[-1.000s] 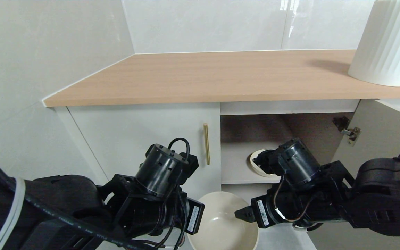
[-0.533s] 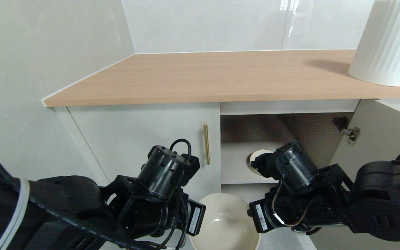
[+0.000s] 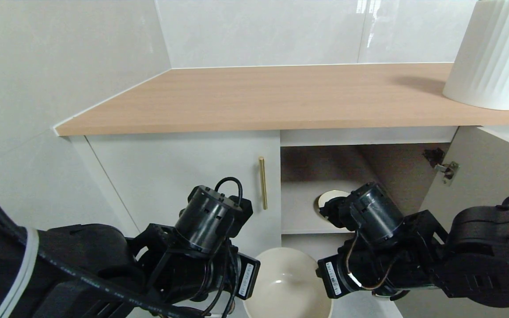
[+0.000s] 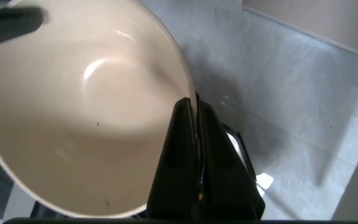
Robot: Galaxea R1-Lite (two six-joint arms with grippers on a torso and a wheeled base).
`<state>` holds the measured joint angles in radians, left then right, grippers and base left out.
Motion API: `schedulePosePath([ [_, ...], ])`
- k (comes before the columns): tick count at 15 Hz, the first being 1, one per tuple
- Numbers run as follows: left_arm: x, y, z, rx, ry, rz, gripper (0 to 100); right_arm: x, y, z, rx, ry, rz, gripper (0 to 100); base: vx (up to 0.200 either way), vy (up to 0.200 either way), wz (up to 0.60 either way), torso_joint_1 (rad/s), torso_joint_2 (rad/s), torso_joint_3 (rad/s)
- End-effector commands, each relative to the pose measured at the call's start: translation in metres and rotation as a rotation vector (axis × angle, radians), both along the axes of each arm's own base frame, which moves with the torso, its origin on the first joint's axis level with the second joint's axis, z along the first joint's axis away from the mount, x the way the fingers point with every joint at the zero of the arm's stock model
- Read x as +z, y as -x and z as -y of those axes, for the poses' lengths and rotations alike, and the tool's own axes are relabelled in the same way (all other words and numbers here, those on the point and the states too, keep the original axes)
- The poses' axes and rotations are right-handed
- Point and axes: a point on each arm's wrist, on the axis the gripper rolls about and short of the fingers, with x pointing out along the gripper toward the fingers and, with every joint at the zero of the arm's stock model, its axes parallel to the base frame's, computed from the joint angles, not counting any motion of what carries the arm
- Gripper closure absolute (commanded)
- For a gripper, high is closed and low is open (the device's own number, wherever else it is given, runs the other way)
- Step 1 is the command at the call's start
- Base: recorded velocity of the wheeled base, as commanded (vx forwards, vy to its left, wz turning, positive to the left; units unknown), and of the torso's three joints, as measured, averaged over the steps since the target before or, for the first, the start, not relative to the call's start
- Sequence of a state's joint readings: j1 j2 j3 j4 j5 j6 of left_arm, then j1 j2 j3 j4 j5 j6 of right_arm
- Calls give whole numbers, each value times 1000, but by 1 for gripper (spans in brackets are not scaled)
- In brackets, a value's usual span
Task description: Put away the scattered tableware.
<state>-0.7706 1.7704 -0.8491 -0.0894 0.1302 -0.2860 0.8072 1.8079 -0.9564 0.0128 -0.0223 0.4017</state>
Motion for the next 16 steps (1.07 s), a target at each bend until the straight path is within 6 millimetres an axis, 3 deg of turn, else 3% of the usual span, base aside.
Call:
schedulePosePath([
  [1,2,-1,1,7,17,13,0,-1,0,-1,2,0,-1,100,0,0,0,0,0,0],
  [4,4,-3,1,34,14,51,0,-4,-4,1,-19,10,-7,100,0,0,0,0,0,0],
  [7,7,-2,0,40,19,62,0,-14,-36,25,-207,-12,-49,100,0,0,0,0,0,0],
  [9,12,-1,-1,44,31,75,0,-23,-74,52,-397,-63,-59,100,0,0,0,0,0,0],
  [11,16,0,-2,47,38,87,0,-33,-100,77,-542,-90,-85,100,0,0,0,0,0,0],
  [16,17,0,-3,53,45,88,0,-46,-133,94,-724,-152,-8,100,0,0,0,0,0,0],
])
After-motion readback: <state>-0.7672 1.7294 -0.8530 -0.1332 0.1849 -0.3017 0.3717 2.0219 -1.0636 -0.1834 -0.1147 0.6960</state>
